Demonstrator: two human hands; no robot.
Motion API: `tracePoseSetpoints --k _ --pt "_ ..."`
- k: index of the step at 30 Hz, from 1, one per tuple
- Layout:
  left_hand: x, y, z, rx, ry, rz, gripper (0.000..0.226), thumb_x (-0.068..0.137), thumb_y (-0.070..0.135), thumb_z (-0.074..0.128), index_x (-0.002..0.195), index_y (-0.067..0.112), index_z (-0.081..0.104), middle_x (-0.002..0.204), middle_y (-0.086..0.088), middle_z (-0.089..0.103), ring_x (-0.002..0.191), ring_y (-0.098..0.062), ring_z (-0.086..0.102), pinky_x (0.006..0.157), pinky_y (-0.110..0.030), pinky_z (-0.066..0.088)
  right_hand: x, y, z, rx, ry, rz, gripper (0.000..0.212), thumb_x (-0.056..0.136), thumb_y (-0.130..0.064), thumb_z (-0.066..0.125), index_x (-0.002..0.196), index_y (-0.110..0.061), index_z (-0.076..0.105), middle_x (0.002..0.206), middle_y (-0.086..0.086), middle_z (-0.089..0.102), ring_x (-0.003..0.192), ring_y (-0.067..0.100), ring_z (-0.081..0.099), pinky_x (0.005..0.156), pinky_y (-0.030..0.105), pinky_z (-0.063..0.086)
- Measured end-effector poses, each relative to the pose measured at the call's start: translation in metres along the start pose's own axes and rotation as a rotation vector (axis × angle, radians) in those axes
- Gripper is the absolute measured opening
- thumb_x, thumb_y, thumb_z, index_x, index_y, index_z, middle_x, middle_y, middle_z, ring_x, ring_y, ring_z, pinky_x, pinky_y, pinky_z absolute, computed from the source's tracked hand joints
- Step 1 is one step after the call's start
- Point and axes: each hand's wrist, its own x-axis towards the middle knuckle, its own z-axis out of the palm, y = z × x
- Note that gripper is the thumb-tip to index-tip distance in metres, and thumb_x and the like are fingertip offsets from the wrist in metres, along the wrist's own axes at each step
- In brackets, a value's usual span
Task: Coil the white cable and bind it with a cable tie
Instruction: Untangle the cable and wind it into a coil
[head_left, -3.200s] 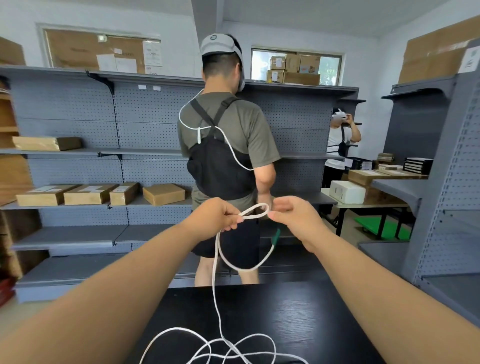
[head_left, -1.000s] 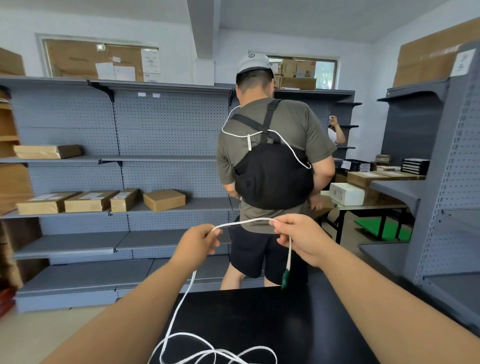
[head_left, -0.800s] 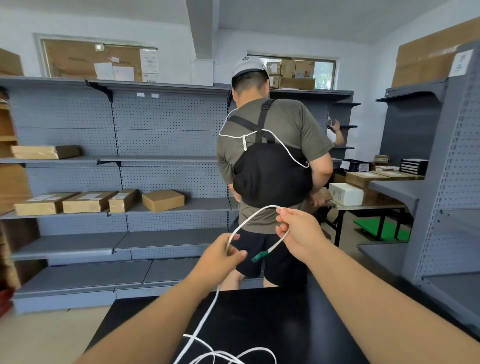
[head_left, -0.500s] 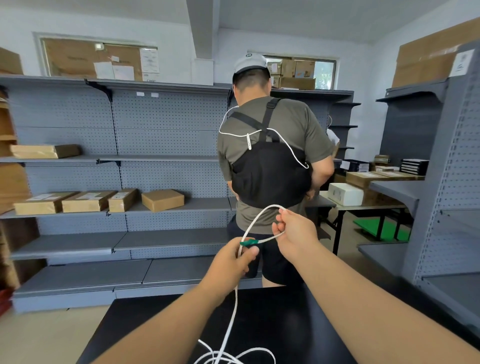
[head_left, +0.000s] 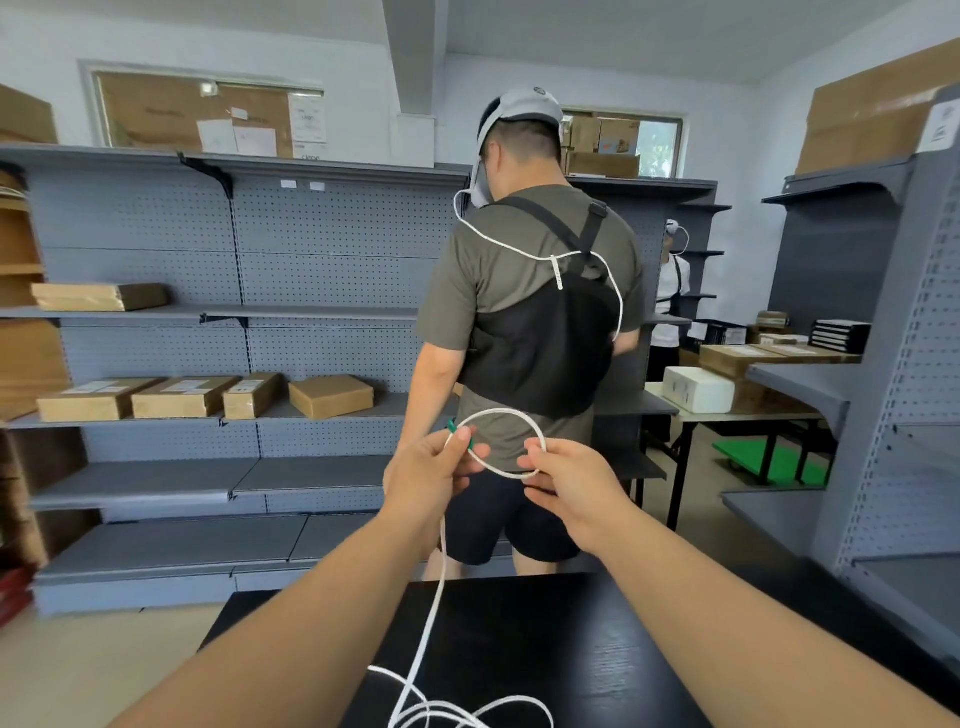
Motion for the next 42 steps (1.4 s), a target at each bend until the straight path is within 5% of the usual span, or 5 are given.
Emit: tracePoseSetpoints --k 9,16,21,29,42 --pt "0.009 0.012 -0.011 0.190 -0.243 0.066 0.025 0.098 0.020 0.042 0.079 0.010 0.055 0.064 0.002 0.045 0.057 -0.008 0.046 0.069 -0.026 0.051 -0.002 -0.005 0.003 -0.351 -0.118 -0.228 0.020 0.094 -0.019 0.052 0.112 -0.021 0.061 0.096 -0.001 0.066 0.086 0.013 0.059 0.071 0.022 0.050" --pt "0.013 0.012 -0.024 0.400 -0.331 0.108 0.028 0.097 0.017 0.046 0.093 0.038 0.064 0.074 0.008 0.054 0.065 -0.002 0.051 0.065 -0.016 0.051 -0.002 -0.010 0.006 -0.468 -0.168 -0.358 0.021 0.093 -0.024 0.053 0.112 -0.025 0.063 0.091 -0.005 0.065 0.078 0.008 0.061 0.066 0.017 0.049" --pt "0.012 0.018 -0.027 0.431 -0.299 0.201 0.030 0.089 0.014 0.061 0.077 0.039 0.072 0.066 0.010 0.065 0.056 0.005 0.055 0.058 -0.009 0.046 -0.004 -0.015 0.011 -0.508 -0.196 -0.412 0.018 0.091 -0.027 0.057 0.106 -0.025 0.067 0.092 -0.007 0.067 0.079 0.009 0.064 0.072 0.024 0.053" --pt "0.009 0.020 -0.028 0.466 -0.303 0.248 0.018 0.089 0.012 0.059 0.103 0.017 0.070 0.067 0.008 0.062 0.053 0.004 0.053 0.058 -0.010 0.046 -0.001 -0.017 0.012 -0.517 -0.136 -0.445 0.009 0.086 -0.016 0.064 0.089 -0.020 0.071 0.083 -0.002 0.071 0.072 0.011 0.069 0.076 0.032 0.058" --pt "-0.005 -0.001 -0.020 0.503 -0.120 0.286 0.015 0.091 0.015 0.057 0.103 0.023 0.060 0.075 0.000 0.062 0.064 -0.006 0.061 0.063 -0.021 0.056 -0.001 -0.011 0.006 -0.312 0.141 -0.504 0.021 0.088 -0.012 0.058 0.071 -0.024 0.063 0.074 0.000 0.071 0.070 0.014 0.069 0.073 0.030 0.057"
